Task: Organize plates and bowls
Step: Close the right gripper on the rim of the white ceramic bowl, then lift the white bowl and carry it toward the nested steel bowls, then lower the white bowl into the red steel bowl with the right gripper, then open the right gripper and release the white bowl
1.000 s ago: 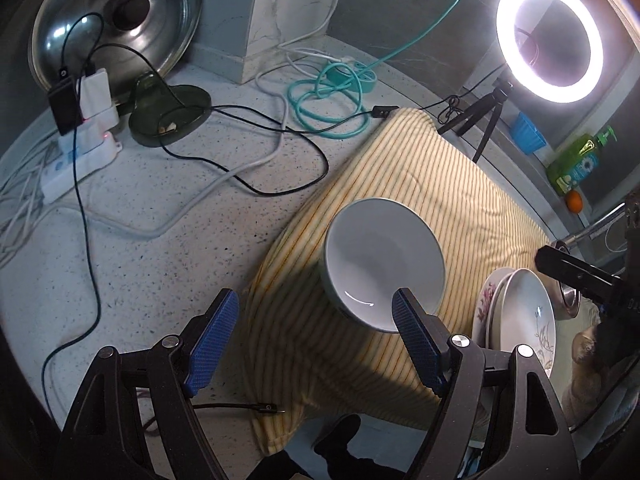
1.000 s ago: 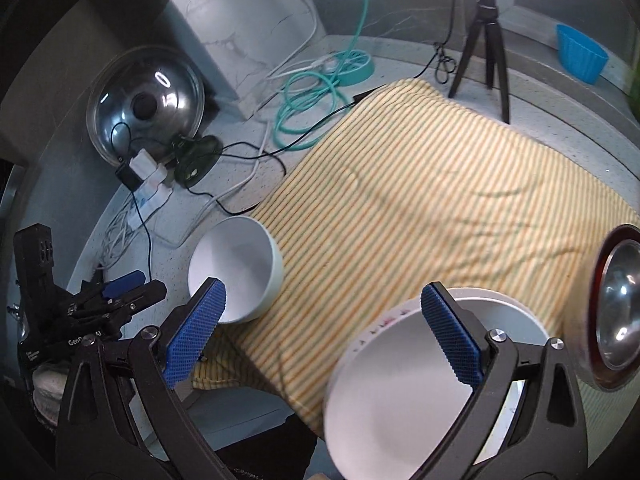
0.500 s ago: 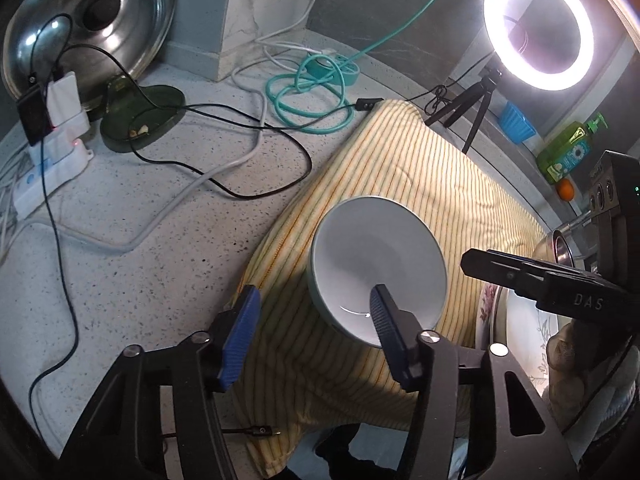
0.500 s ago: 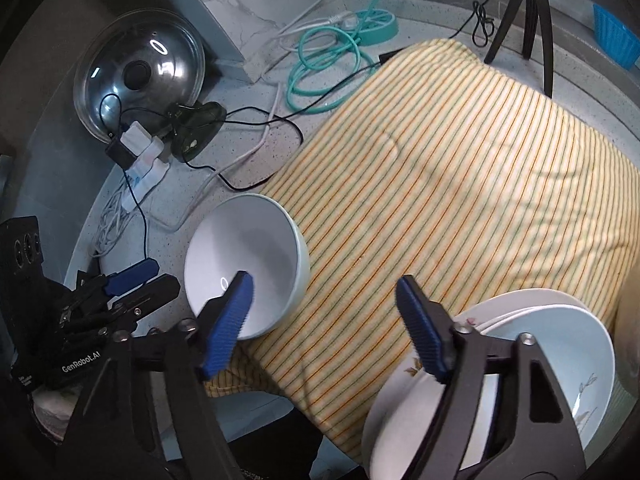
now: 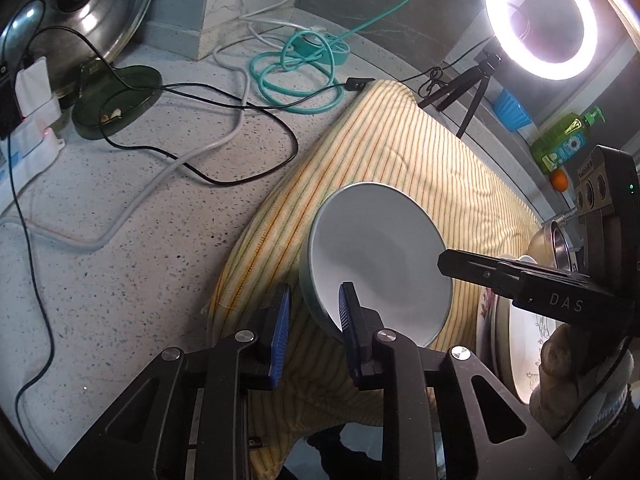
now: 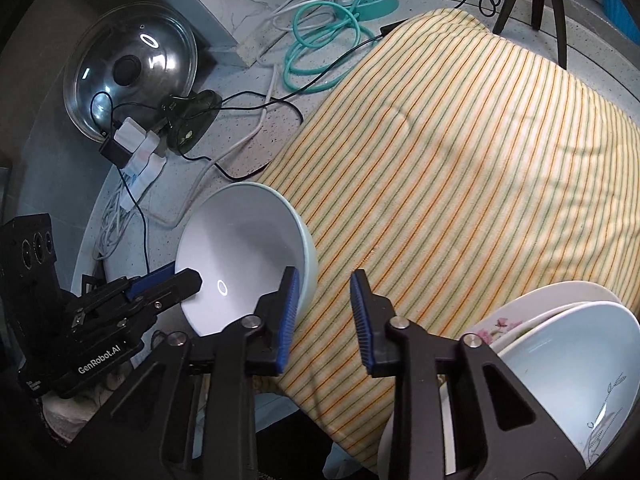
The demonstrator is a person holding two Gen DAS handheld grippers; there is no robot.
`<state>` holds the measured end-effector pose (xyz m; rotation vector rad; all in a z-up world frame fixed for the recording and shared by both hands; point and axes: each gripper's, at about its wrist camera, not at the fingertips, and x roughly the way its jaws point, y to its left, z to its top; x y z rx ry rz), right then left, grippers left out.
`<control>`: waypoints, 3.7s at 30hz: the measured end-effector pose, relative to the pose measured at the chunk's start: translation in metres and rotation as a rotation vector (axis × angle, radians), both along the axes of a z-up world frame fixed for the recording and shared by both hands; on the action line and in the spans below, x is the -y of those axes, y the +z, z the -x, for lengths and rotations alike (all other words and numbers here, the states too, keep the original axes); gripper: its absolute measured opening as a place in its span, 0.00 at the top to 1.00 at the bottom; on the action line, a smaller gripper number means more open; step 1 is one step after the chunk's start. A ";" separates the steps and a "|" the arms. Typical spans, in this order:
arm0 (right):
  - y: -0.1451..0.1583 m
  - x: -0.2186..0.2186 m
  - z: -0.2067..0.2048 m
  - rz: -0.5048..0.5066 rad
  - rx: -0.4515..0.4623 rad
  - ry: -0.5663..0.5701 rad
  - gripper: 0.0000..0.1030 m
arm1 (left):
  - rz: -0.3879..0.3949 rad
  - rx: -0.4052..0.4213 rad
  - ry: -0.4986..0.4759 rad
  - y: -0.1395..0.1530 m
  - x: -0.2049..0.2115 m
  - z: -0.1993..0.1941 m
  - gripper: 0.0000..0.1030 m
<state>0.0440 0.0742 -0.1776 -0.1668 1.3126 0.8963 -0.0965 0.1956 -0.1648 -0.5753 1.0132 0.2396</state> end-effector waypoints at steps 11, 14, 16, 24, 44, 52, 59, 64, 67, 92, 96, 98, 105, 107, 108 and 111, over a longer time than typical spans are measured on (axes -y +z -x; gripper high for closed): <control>-0.006 -0.008 0.001 -0.007 -0.039 0.019 0.91 | 0.011 -0.005 -0.012 -0.003 0.001 -0.007 0.81; -0.005 -0.008 0.001 -0.005 -0.033 0.017 0.91 | 0.012 -0.004 -0.012 -0.002 0.001 -0.008 0.81; -0.004 -0.007 0.001 -0.008 -0.038 0.013 0.91 | 0.008 -0.002 -0.016 0.000 0.002 -0.009 0.81; 0.017 0.012 -0.008 -0.045 -0.032 -0.033 0.91 | 0.003 0.037 -0.052 0.017 0.012 -0.022 0.81; 0.083 0.138 -0.049 -0.120 0.079 -0.296 0.91 | -0.001 0.159 -0.328 0.065 0.102 -0.107 0.81; 0.099 0.202 -0.065 -0.118 0.119 -0.422 0.91 | -0.006 0.191 -0.457 0.075 0.158 -0.146 0.81; 0.099 0.255 -0.078 -0.097 0.133 -0.525 0.91 | -0.002 0.187 -0.552 0.077 0.204 -0.176 0.81; 0.094 0.289 -0.088 -0.089 0.131 -0.591 0.91 | -0.006 0.176 -0.610 0.075 0.232 -0.198 0.81; 0.089 0.304 -0.093 -0.079 0.130 -0.617 0.91 | -0.005 0.157 -0.640 0.071 0.246 -0.208 0.81; 0.053 0.339 -0.108 -0.030 0.075 -0.680 0.91 | -0.028 0.054 -0.719 0.041 0.284 -0.231 0.81; 0.052 0.339 -0.109 -0.025 0.072 -0.678 0.91 | -0.036 0.048 -0.724 0.040 0.286 -0.231 0.81; 0.051 0.340 -0.109 -0.024 0.069 -0.678 0.91 | -0.040 0.048 -0.727 0.040 0.287 -0.231 0.81; 0.050 0.339 -0.108 -0.023 0.073 -0.676 0.89 | -0.063 0.054 -0.729 0.042 0.288 -0.230 0.80; 0.051 0.339 -0.108 -0.019 0.085 -0.672 0.89 | -0.066 0.057 -0.726 0.043 0.287 -0.229 0.80; 0.052 0.339 -0.107 -0.012 0.091 -0.673 0.85 | -0.066 0.059 -0.722 0.044 0.286 -0.229 0.77; 0.055 0.340 -0.106 -0.016 0.102 -0.674 0.69 | -0.064 0.067 -0.714 0.047 0.282 -0.227 0.70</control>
